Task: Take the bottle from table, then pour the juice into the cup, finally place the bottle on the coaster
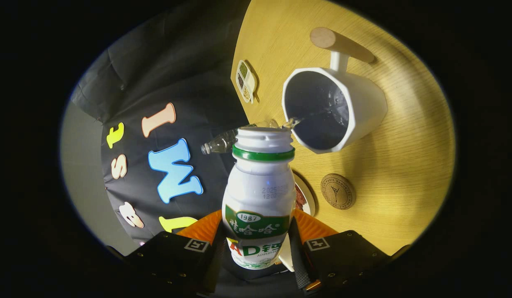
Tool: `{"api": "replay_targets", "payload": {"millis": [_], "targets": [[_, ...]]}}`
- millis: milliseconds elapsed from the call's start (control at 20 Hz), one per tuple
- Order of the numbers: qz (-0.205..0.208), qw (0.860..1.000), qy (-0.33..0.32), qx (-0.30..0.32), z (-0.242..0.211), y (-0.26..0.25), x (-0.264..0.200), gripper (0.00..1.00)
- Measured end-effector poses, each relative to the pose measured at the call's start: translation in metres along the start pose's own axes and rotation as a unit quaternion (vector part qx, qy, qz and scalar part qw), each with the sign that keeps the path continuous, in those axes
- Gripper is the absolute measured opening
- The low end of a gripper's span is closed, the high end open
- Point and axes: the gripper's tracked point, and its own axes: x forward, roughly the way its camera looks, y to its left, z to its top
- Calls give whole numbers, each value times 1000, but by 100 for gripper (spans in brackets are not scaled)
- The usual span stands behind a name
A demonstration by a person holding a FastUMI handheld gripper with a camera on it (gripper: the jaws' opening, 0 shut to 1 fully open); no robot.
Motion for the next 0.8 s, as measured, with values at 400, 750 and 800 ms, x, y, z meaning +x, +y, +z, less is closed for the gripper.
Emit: {"api": "replay_targets", "payload": {"millis": [400, 750, 800], "targets": [[-5, 1000, 14, 2, -5, -3, 4, 70], [-5, 1000, 11, 10, 0, -5, 4, 70], [-5, 1000, 10, 10, 1, -6, 4, 70]]}}
